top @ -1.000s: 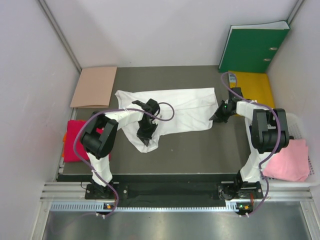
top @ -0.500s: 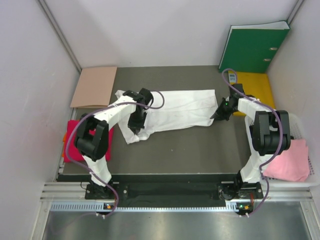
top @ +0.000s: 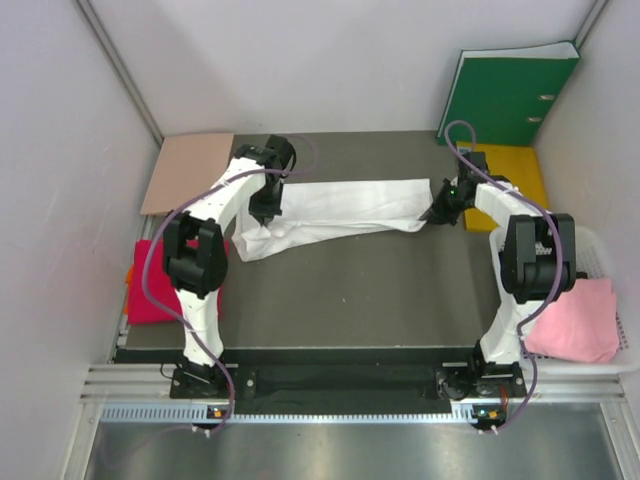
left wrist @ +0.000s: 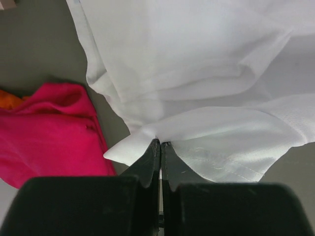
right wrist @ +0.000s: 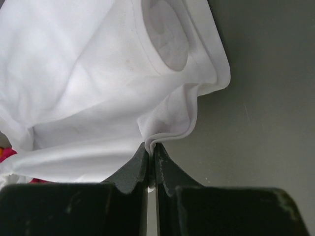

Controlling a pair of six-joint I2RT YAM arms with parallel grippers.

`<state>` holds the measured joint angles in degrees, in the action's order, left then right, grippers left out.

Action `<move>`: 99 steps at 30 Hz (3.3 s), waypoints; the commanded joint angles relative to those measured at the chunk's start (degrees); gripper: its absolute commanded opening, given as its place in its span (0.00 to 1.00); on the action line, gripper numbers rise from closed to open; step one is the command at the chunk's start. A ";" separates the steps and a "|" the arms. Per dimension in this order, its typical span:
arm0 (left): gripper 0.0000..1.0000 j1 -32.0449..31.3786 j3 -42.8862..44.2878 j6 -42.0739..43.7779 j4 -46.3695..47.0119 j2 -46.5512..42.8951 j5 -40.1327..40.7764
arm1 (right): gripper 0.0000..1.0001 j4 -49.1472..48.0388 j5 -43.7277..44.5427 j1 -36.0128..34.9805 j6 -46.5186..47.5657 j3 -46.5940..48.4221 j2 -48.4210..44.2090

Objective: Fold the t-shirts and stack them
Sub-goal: Fold the other side of the tshirt into a rectangle

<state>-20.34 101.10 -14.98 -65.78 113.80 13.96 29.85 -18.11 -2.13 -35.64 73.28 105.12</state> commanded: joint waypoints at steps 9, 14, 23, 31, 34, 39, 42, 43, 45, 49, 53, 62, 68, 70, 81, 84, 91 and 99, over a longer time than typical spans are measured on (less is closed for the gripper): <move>0.00 0.91 14.30 3.91 -3.83 9.68 4.15 | 0.02 -0.84 1.14 -0.07 -1.36 11.18 8.96; 0.00 1.00 18.43 5.05 -4.45 11.79 4.68 | 0.25 0.03 1.67 0.29 -2.59 14.35 13.17; 0.00 1.27 21.59 6.11 -3.83 14.25 7.05 | 0.48 -5.76 1.50 0.37 -5.40 17.25 14.32; 0.04 1.53 23.61 6.90 0.03 15.92 12.84 | 0.48 -13.14 -4.65 0.46 -8.83 17.34 13.79; 0.22 1.79 24.58 7.86 3.54 17.50 13.12 | 0.48 -12.88 -7.02 0.46 -9.36 18.66 15.37; 0.35 2.49 32.30 9.62 4.34 23.92 14.78 | 0.48 -14.81 -12.02 0.81 -11.47 19.01 17.74; 0.90 4.07 33.64 8.84 6.88 25.51 13.82 | 0.48 -16.66 -13.26 0.99 -13.05 18.40 18.80; 0.99 4.43 33.72 8.22 7.94 25.60 13.47 | 0.48 -17.10 -13.27 1.16 -13.49 18.39 19.15; 0.99 5.48 33.90 6.82 8.30 25.16 12.16 | 0.48 -17.54 -13.01 1.08 -13.58 18.31 19.59; 0.99 6.10 31.19 5.93 9.61 20.52 10.13 | 0.48 -16.84 -10.38 1.34 -13.49 18.83 20.04; 0.99 6.01 23.64 7.16 12.25 14.71 7.58 | 0.48 -16.84 -10.28 1.78 -14.90 18.92 20.12; 0.99 6.01 15.89 6.64 10.32 10.75 4.26 | 0.48 -12.71 -11.95 1.69 -13.06 18.84 18.72; 0.99 6.01 13.95 5.93 12.95 11.53 0.38 | 0.47 -12.62 -12.48 1.69 -12.17 15.59 17.66; 0.97 6.01 14.21 6.02 13.04 12.15 -1.47 | 0.47 -12.62 -12.74 3.53 -11.91 15.23 17.49; 0.49 6.01 13.68 5.32 13.58 16.44 -4.73 | 0.47 -12.27 -13.53 3.89 -12.17 15.93 18.45; 0.20 6.01 14.48 4.35 12.35 18.73 -3.33 | 0.47 -12.09 -13.88 3.89 -12.35 16.81 18.98; 0.00 6.19 17.20 3.56 10.84 20.06 1.25 | 0.48 -12.00 -13.88 4.06 -12.61 17.69 19.42; 0.00 6.45 21.06 3.03 15.42 18.99 5.38 | 0.47 -11.92 -13.88 4.06 -12.26 16.64 18.89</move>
<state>-14.33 117.40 -10.87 -53.74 134.52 16.01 17.50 -31.81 1.30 -48.62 88.62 125.32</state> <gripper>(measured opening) 0.010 0.475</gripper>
